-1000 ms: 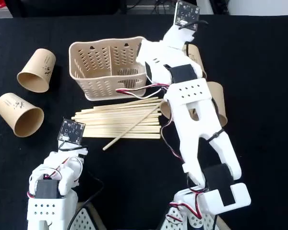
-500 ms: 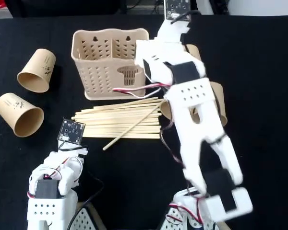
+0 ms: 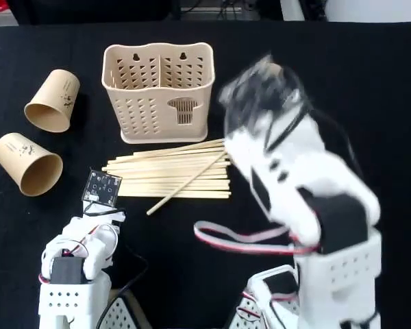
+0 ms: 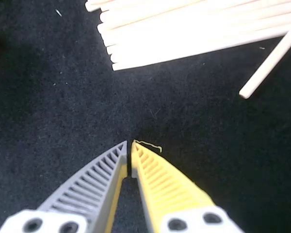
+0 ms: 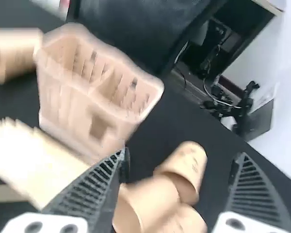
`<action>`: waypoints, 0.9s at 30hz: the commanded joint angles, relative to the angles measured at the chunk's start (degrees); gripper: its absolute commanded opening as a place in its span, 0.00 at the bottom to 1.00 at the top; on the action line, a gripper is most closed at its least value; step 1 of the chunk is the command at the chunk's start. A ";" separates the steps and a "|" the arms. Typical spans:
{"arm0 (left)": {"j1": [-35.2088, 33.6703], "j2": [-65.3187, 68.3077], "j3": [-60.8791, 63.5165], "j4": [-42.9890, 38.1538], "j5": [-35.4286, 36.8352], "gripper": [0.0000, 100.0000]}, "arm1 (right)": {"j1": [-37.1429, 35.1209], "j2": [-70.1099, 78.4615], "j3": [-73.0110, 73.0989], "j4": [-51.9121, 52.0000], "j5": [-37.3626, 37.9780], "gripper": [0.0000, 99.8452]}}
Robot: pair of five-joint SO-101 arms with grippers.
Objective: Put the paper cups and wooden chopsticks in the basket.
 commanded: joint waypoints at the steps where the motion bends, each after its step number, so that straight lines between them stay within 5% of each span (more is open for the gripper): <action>1: 0.13 -0.62 0.92 0.18 0.00 0.03 | -0.53 -9.54 16.31 2.37 11.87 0.33; 6: 0.13 -0.62 0.92 0.18 -0.09 0.03 | 1.67 -20.35 43.21 -6.07 25.93 0.33; 13: 0.13 -0.62 0.92 0.18 -0.09 0.03 | 10.64 -28.44 70.37 -32.62 25.93 0.33; 21: 0.13 -0.62 0.92 0.18 -0.18 0.03 | 13.89 -28.44 81.89 -58.02 23.82 0.33; 27: 0.13 -0.62 0.92 0.18 -0.18 0.03 | 14.51 -26.15 81.36 -63.38 21.19 0.33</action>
